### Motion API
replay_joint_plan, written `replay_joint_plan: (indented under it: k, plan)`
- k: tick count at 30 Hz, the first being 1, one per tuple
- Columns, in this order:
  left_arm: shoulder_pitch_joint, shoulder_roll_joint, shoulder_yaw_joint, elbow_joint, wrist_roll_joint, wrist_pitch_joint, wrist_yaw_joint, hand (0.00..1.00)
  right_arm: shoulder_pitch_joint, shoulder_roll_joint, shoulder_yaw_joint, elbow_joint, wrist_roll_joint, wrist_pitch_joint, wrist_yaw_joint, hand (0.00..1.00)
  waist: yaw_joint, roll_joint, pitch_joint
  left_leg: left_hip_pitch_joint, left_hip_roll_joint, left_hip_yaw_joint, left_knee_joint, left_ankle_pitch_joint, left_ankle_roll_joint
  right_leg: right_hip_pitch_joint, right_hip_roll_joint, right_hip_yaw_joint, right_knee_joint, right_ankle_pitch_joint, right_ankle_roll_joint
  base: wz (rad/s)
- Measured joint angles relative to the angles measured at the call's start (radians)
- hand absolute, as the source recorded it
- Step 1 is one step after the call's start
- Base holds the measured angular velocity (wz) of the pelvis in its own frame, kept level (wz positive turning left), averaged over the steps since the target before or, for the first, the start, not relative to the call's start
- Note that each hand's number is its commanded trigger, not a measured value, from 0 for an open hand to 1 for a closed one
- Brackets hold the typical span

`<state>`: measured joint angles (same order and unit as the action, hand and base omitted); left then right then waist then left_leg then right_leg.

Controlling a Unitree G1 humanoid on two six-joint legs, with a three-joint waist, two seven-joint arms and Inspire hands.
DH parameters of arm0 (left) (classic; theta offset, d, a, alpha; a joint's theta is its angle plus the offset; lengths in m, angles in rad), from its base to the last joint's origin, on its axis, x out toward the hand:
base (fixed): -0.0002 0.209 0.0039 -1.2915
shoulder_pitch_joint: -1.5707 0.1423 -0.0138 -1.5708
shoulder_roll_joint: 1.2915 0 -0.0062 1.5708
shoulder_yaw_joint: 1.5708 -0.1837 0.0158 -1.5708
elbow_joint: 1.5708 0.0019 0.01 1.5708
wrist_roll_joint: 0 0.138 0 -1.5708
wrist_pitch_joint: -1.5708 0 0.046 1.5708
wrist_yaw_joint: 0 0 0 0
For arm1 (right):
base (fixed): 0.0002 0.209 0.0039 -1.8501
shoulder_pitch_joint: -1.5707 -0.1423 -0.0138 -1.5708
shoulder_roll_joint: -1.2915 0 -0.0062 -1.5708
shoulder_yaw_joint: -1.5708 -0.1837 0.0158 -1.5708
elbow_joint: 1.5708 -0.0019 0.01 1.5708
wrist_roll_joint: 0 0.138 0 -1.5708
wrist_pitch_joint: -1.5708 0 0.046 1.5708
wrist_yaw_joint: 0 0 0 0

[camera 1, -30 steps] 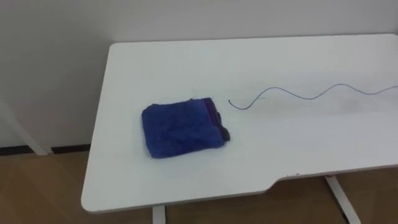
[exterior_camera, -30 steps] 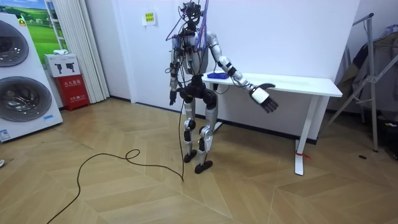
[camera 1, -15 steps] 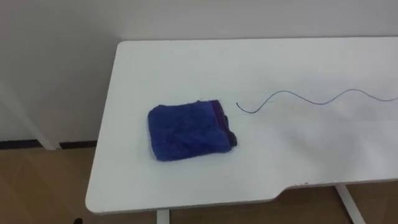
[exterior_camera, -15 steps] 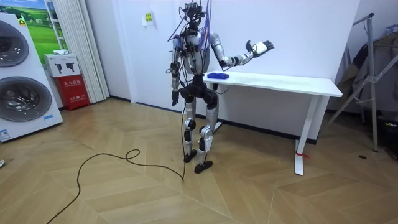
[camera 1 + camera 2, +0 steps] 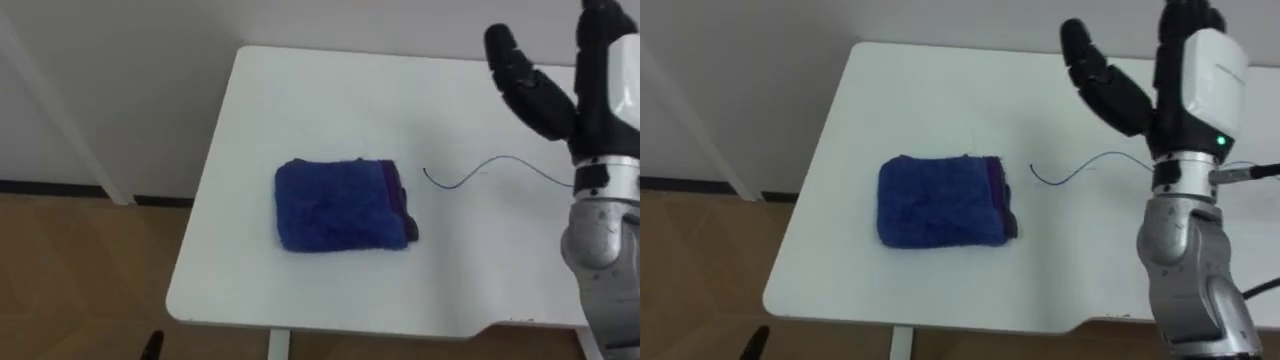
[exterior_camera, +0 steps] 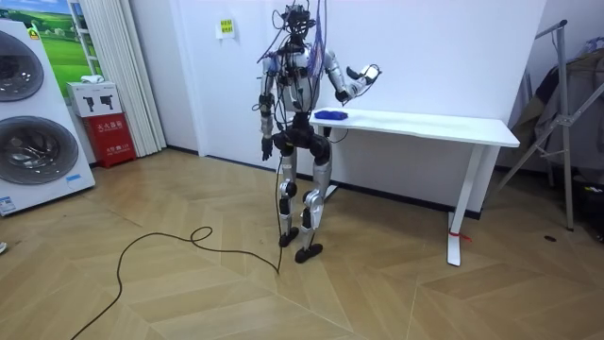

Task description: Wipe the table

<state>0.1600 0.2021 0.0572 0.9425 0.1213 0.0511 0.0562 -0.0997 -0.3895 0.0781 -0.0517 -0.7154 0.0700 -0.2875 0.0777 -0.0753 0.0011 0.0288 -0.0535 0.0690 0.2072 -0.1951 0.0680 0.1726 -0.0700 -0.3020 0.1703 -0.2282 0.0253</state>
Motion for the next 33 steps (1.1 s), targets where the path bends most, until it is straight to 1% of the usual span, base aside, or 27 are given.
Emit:
replay_joint_plan:
  k: [2,3,4,5,7,8,9,11,13,14,15,16,17,18,19,20,21,25,28,30,33]
  plan:
    - [-0.017,-0.001,-0.006,0.000,0.005,0.002,-0.007,0.00,-0.002,0.001,0.030,0.000,-0.056,0.001,0.029,0.00,0.013,0.000,0.0000,0.000,-0.001,-0.009,-0.001,0.000,0.000,0.002,0.000,-0.002,0.000,0.000,0.000,0.09]
    - [-0.026,0.001,-0.018,0.000,0.003,0.002,-0.007,0.00,-0.007,0.001,0.055,0.001,-0.082,0.007,0.042,0.00,0.016,0.000,0.0000,0.001,-0.002,-0.016,-0.004,0.000,-0.001,0.003,0.001,0.001,0.000,0.000,0.000,0.14]
    - [-0.031,0.002,-0.027,0.002,0.002,0.002,-0.007,0.00,-0.010,0.003,0.066,0.005,-0.086,0.007,0.046,0.00,0.018,0.001,0.0005,0.002,-0.002,-0.018,-0.006,0.001,-0.001,0.003,0.001,0.001,0.000,0.000,0.000,0.00]
    - [-0.045,0.001,-0.038,0.010,0.000,0.001,-0.007,0.00,-0.011,0.005,0.088,0.009,-0.100,0.008,0.051,0.00,0.037,0.002,0.0017,0.011,-0.001,-0.021,-0.013,0.003,-0.003,0.002,0.002,0.000,0.003,0.000,0.000,-0.12]
    - [-0.061,0.004,-0.052,0.033,-0.002,-0.003,-0.007,0.00,-0.011,0.004,0.139,0.010,-0.119,0.008,0.052,0.00,0.049,0.001,0.0026,0.018,-0.001,-0.038,-0.018,0.004,-0.004,0.008,0.003,-0.002,0.002,0.000,0.000,-0.06]
    - [-0.069,0.005,-0.054,0.038,-0.003,-0.003,-0.007,0.00,-0.011,0.005,0.173,0.010,-0.126,0.006,0.058,0.00,0.053,-0.006,0.0107,0.020,-0.006,-0.051,-0.018,0.005,-0.006,0.017,0.003,-0.005,-0.005,0.000,0.000,0.17]
    - [-0.073,0.005,-0.063,0.038,-0.003,-0.003,-0.008,0.00,-0.009,0.006,0.198,0.010,-0.147,0.007,0.075,0.00,0.053,-0.011,0.0137,0.018,-0.007,-0.052,-0.020,0.005,-0.007,0.019,0.004,-0.004,-0.008,0.000,0.000,0.19]
    - [-0.075,0.000,-0.068,0.038,-0.003,-0.003,-0.014,0.00,-0.009,0.009,0.224,0.010,-0.181,0.010,0.098,0.00,0.058,-0.016,0.0153,0.014,-0.010,-0.054,-0.021,0.006,-0.007,0.019,0.004,-0.005,-0.015,0.000,0.000,0.08]
    - [-0.075,-0.002,-0.071,0.038,-0.003,-0.002,-0.022,0.00,-0.009,0.024,0.229,0.010,-0.216,0.011,0.109,0.00,0.063,-0.017,0.0154,0.015,-0.009,-0.064,-0.021,0.006,-0.007,0.018,0.004,-0.008,-0.011,0.000,0.000,0.09]
    - [-0.077,-0.002,-0.077,0.038,-0.003,-0.002,-0.022,0.00,-0.006,0.033,0.229,0.012,-0.225,0.012,0.109,0.00,0.061,-0.015,0.0157,0.019,-0.006,-0.088,-0.020,0.006,-0.007,0.013,0.006,-0.007,0.010,-0.001,0.001,0.15]
    - [-0.081,0.001,-0.094,0.038,-0.004,-0.003,-0.022,0.00,0.000,0.039,0.229,0.020,-0.228,0.010,0.109,0.00,0.062,-0.011,0.0153,0.024,0.003,-0.124,-0.018,0.006,-0.008,-0.004,0.008,0.011,0.034,-0.011,0.005,0.09]
    - [-0.084,0.002,-0.100,0.038,-0.001,-0.004,-0.022,0.00,0.001,0.044,0.229,0.025,-0.230,0.007,0.109,0.00,0.069,-0.010,0.0155,0.023,0.005,-0.148,-0.017,0.007,-0.008,-0.015,0.015,0.042,0.013,-0.010,0.006,-0.12]
    - [-0.087,0.003,-0.102,0.038,-0.001,-0.006,-0.023,0.00,0.001,0.044,0.235,0.029,-0.240,-0.003,0.113,0.00,0.076,-0.012,0.0151,0.018,0.006,-0.194,-0.016,0.006,-0.009,-0.056,0.024,0.090,-0.048,0.008,-0.003,-0.10]
    - [-0.087,-0.002,-0.103,0.048,-0.001,-0.006,-0.027,0.00,0.009,0.044,0.246,0.030,-0.258,-0.013,0.115,0.00,0.066,-0.002,0.0122,0.021,0.013,-0.220,-0.015,0.007,-0.019,-0.084,0.030,0.097,-0.049,0.048,-0.034,0.00]
    - [-0.085,-0.003,-0.102,0.051,-0.001,-0.006,-0.029,0.00,0.013,0.045,0.254,0.032,-0.265,-0.014,0.116,0.00,0.061,0.000,0.0107,0.024,0.017,-0.218,-0.017,0.009,-0.022,-0.083,0.029,0.089,-0.032,0.053,-0.035,0.11]
    - [-0.086,-0.003,-0.102,0.049,0.000,-0.006,-0.031,0.00,0.020,0.045,0.260,0.033,-0.272,-0.017,0.117,0.00,0.054,0.003,0.0107,0.031,0.024,-0.201,-0.025,0.010,-0.025,-0.075,0.033,0.080,-0.020,0.053,-0.035,0.06]
    - [-0.087,-0.003,-0.101,0.047,0.000,-0.007,-0.035,0.00,0.025,0.045,0.263,0.034,-0.272,-0.015,0.119,0.00,0.052,0.004,0.0099,0.038,0.025,-0.182,-0.037,0.012,-0.027,-0.069,0.038,0.080,-0.019,0.053,-0.035,0.00]
    - [-0.092,-0.008,-0.103,0.036,-0.003,-0.007,-0.049,0.00,0.026,0.045,0.262,0.034,-0.272,-0.013,0.125,0.00,0.038,0.004,0.0092,0.048,0.025,-0.178,-0.044,0.013,-0.030,-0.060,0.040,0.084,-0.020,0.053,-0.035,0.08]
    - [-0.092,-0.008,-0.104,0.025,-0.005,-0.007,-0.049,0.00,0.039,0.045,0.262,0.031,-0.273,-0.014,0.125,0.00,0.038,0.004,0.0090,0.049,0.024,-0.172,-0.044,0.013,-0.030,-0.061,0.040,0.093,-0.019,0.053,-0.035,0.04]
    - [-0.092,-0.007,-0.109,0.025,-0.006,-0.007,-0.049,0.00,0.048,0.051,0.263,0.031,-0.279,-0.014,0.125,0.00,0.038,0.004,0.0090,0.049,0.023,-0.152,-0.044,0.013,-0.030,-0.061,0.038,0.105,-0.019,0.053,-0.035,0.00]
    - [-0.093,-0.007,-0.111,0.031,-0.002,-0.009,-0.048,0.00,0.067,0.063,0.263,0.033,-0.289,-0.016,0.124,0.00,0.037,0.003,0.0084,0.049,0.020,-0.149,-0.045,0.013,-0.030,-0.060,0.037,0.107,-0.019,0.054,-0.034,0.03]
